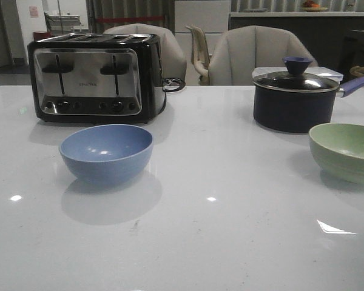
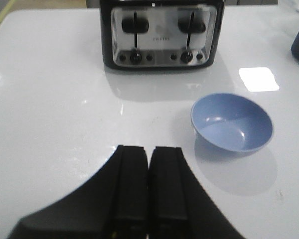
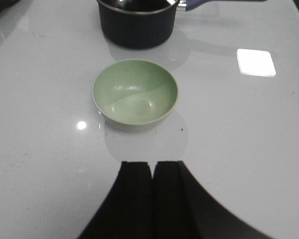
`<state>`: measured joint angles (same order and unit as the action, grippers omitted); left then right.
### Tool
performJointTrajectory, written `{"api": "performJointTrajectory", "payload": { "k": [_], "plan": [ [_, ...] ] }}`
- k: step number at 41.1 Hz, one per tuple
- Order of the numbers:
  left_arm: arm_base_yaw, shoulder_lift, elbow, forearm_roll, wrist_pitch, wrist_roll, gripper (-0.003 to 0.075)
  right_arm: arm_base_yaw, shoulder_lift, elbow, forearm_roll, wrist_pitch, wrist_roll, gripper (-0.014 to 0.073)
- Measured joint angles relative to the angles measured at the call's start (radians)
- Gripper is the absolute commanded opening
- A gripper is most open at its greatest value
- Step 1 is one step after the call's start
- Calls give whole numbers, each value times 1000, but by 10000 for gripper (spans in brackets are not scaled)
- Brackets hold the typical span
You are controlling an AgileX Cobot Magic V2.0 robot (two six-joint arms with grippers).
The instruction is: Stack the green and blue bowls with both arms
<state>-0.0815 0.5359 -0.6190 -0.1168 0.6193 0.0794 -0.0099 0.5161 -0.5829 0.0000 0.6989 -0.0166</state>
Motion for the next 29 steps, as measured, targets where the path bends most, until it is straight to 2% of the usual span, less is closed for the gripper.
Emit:
{"api": "performJointTrajectory", "payload": {
  "k": [5, 8, 10, 13, 14, 17, 20, 21, 24, 26, 29],
  "plan": [
    [0, 48, 0, 0, 6, 0, 101, 0, 42, 10, 0, 2, 0, 36],
    [0, 71, 0, 0, 6, 0, 101, 0, 58, 19, 0, 2, 0, 65],
    [0, 85, 0, 0, 7, 0, 101, 0, 68, 24, 0, 4, 0, 109],
    [0, 102, 0, 0, 7, 0, 110, 0, 80, 28, 0, 6, 0, 232],
    [0, 108, 0, 0, 7, 0, 120, 0, 83, 29, 0, 8, 0, 296],
    [0, 117, 0, 0, 7, 0, 208, 0, 92, 29, 0, 8, 0, 471],
    [0, 123, 0, 0, 7, 2, 357, 0, 92, 29, 0, 6, 0, 578],
    [0, 124, 0, 0, 7, 0, 423, 0, 92, 29, 0, 2, 0, 598],
    [0, 124, 0, 0, 7, 0, 554, 0, 92, 29, 0, -10, 0, 621],
    [0, 124, 0, 0, 7, 0, 599, 0, 93, 29, 0, -14, 0, 621],
    [0, 124, 0, 0, 7, 0, 606, 0, 106, 29, 0, -36, 0, 621]
  ]
}}
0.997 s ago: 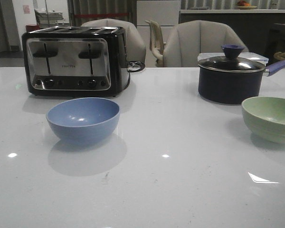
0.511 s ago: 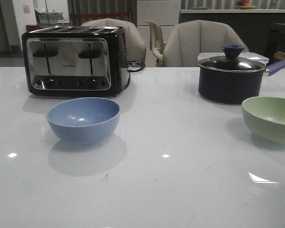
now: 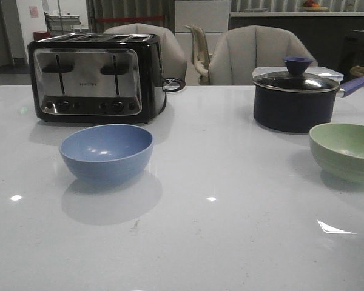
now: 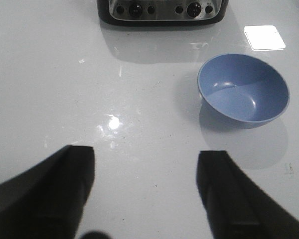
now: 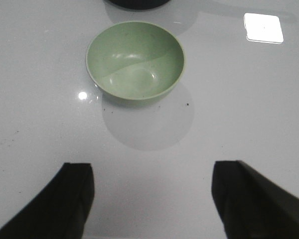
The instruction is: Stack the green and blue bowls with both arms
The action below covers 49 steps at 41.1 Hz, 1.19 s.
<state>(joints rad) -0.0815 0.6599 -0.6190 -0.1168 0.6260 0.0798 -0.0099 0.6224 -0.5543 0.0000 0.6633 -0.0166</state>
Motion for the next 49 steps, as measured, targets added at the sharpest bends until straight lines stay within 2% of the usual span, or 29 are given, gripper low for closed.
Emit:
{"api": "performJointTrajectory", "payload": {
  "k": [8, 17, 31, 49],
  "plan": [
    [0, 0, 0, 0, -2, 0, 605, 0, 135, -64, 0, -16, 27, 621],
    [0, 0, 0, 0, -2, 0, 605, -7, 418, -214, 6, 21, 49, 621],
    [0, 0, 0, 0, -4, 0, 605, -85, 829, -449, 27, 63, 53, 619],
    [0, 0, 0, 0, -4, 0, 605, -88, 1158, -664, 29, 27, 53, 619]
  ]
}}
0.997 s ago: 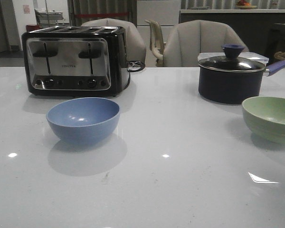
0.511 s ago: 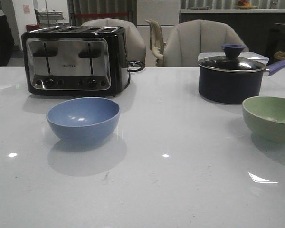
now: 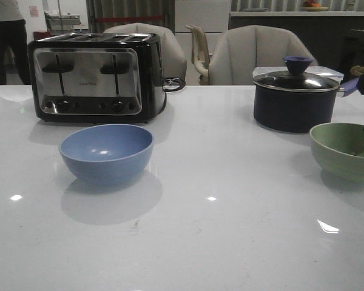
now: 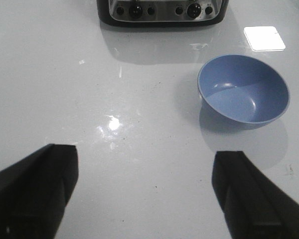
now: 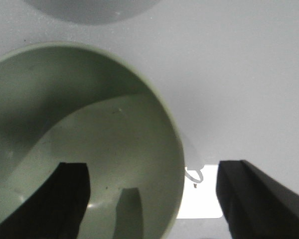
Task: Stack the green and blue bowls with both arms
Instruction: 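Lower the right gripper into the pale green bowl and grasp its rim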
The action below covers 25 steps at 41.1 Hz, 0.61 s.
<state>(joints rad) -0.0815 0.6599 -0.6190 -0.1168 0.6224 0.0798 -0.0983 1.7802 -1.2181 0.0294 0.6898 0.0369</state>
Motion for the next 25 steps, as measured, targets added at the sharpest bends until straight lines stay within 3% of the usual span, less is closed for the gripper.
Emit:
{"api": "performJointTrajectory", "payload": {
  "k": [9, 18, 25],
  "plan": [
    [0, 0, 0, 0, 0, 0, 605, 0, 84, -36, -17, -17, 0, 590],
    [0, 0, 0, -1, 0, 0, 605, 0, 97, -36, -19, -19, 0, 331],
    [0, 0, 0, -2, 0, 0, 605, 0, 97, -38, -22, -19, 0, 183]
  ]
}}
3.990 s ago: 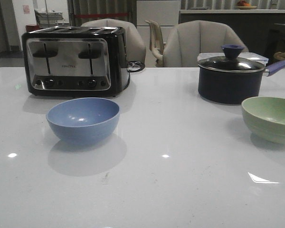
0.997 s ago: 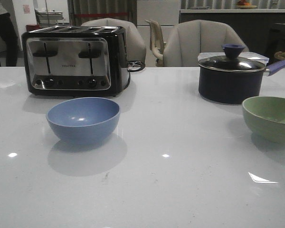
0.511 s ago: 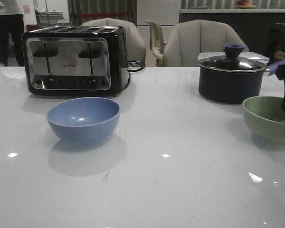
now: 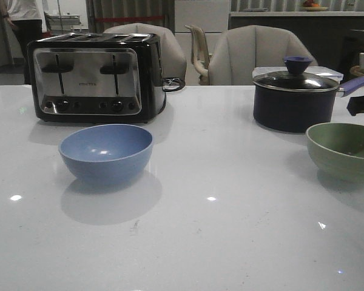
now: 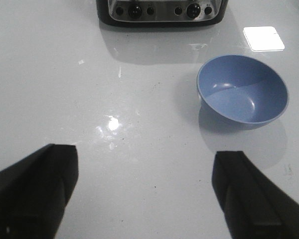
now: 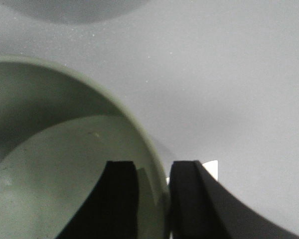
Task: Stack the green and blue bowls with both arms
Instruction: 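Lower the right gripper into the pale green bowl and grasp its rim, then drag the green bowl with the right gripper toward the table center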
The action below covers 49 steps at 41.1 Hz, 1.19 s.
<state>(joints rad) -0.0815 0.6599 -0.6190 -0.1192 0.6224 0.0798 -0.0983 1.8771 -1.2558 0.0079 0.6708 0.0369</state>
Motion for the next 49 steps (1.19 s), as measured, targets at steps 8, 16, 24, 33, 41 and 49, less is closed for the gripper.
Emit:
{"api": "performJointTrajectory", "payload": {
  "k": [8, 16, 24, 33, 41, 49],
  "plan": [
    [0, 0, 0, 0, 0, 0, 605, 0, -13, -2, 4, 16, 2, 79],
    [0, 0, 0, 0, 0, 0, 605, 0, -88, -2, 0, 56, -2, 52],
    [0, 0, 0, -1, 0, 0, 605, 28, -229, -2, 70, 107, -84, 52],
    [0, 0, 0, -1, 0, 0, 605, 150, -306, 8, 207, 148, -176, 52],
    [0, 0, 0, -1, 0, 0, 605, 329, -279, 83, 246, 85, -187, 52],
    [0, 0, 0, -1, 0, 0, 605, 477, -191, 102, 256, 22, -189, 53]
  ]
}}
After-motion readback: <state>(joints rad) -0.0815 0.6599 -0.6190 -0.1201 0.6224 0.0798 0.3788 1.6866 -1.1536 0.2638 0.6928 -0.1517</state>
